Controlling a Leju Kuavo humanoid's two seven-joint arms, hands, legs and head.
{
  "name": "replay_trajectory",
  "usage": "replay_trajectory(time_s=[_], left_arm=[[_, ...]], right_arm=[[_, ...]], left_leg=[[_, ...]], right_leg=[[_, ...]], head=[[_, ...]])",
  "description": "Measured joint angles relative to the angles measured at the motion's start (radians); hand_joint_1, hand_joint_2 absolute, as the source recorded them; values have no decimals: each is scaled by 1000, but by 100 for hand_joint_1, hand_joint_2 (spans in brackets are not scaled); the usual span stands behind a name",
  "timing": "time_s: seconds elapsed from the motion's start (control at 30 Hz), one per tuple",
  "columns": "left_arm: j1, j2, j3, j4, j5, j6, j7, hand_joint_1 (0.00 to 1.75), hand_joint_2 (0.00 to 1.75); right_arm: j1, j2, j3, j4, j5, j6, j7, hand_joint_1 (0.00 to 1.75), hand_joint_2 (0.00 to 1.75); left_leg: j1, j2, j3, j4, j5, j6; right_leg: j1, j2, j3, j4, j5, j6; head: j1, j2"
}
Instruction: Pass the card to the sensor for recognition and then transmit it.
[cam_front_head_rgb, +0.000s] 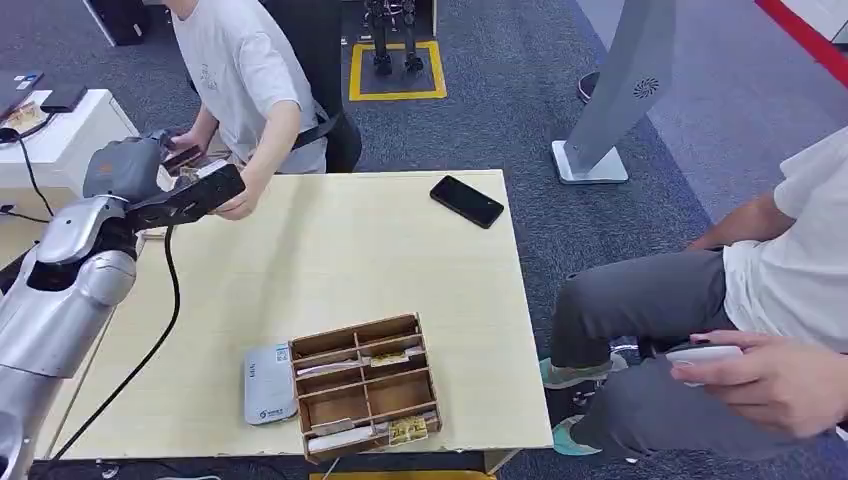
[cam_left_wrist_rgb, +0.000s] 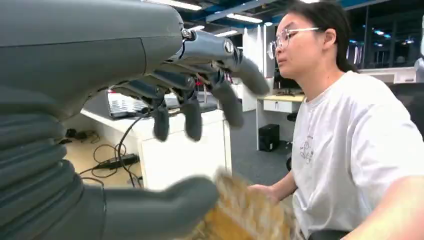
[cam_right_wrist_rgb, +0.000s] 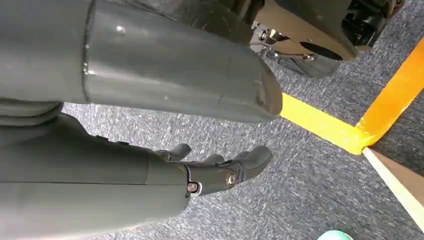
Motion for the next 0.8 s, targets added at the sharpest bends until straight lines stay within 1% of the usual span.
replay_trajectory(time_s=[0.13,0.27,0.37,0.73,0.8], left_arm=[[26,15,18,0,-15,39,-10,0,175],[66,37,55,0,-12,78,-34,0,175],[82,49,69,0,-11,84,-38,0,175],[92,57,80,0,-11,87,-40,0,175],[98,58,84,0,-8,103,-50,0,175]], right_arm=[[4,-1,21,-6,-26,-3,10,0,0],[8,-5,37,-11,-37,-3,17,0,0],[8,-7,46,-14,-38,-3,17,0,0],[11,-10,56,-19,-39,-4,18,0,0],[11,-10,56,-19,-47,-4,18,0,0]], left_leg=[[0,1,0,0,0,0],[0,0,0,0,0,0],[0,0,0,0,0,0],[0,0,0,0,0,0],[0,0,0,0,0,0]], right_leg=[[0,1,0,0,0,0],[0,0,-1,0,0,0],[0,0,-1,0,0,0],[0,0,-1,0,0,0],[0,0,-1,0,0,0]], head=[[0,0],[0,0],[0,0],[0,0],[0,0]])
